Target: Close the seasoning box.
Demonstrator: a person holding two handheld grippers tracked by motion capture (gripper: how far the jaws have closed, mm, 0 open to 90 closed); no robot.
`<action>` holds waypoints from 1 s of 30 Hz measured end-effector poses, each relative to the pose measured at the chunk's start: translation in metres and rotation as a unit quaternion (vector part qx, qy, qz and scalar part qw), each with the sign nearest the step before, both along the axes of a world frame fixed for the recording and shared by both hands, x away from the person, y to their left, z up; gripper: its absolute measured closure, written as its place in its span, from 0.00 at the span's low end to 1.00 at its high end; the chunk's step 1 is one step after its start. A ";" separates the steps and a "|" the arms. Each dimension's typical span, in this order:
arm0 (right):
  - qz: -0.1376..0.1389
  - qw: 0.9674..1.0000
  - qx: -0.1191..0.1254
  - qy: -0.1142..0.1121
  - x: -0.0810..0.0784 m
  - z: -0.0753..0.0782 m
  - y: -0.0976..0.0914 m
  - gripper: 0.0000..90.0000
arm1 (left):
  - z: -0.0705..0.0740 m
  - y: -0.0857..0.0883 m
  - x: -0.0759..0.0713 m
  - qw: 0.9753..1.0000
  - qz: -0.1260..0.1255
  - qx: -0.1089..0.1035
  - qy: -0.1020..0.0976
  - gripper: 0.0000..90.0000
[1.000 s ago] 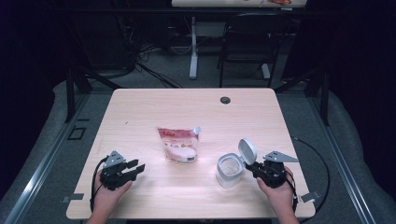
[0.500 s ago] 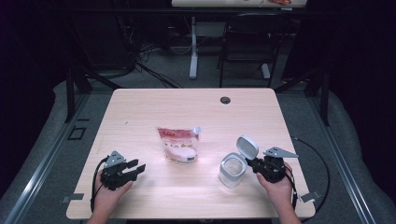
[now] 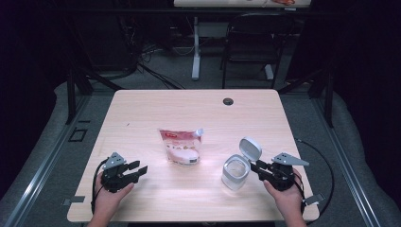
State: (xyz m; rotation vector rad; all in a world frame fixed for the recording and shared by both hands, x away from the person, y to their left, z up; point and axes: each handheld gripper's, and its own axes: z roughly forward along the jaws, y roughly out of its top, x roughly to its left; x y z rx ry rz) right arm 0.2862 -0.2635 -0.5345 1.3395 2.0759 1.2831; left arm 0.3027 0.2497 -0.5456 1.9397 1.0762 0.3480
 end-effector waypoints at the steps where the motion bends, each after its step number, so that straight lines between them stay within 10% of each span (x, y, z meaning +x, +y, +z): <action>1: -0.002 1.000 -0.001 -0.007 -0.005 0.004 -0.001 0.74 | 0.003 -0.001 0.000 1.000 -0.006 -0.007 0.008 0.61; 30: -0.003 1.000 0.017 -0.011 -0.011 0.009 -0.011 0.73 | 0.082 -0.051 0.045 0.995 -0.086 -0.007 -0.055 0.65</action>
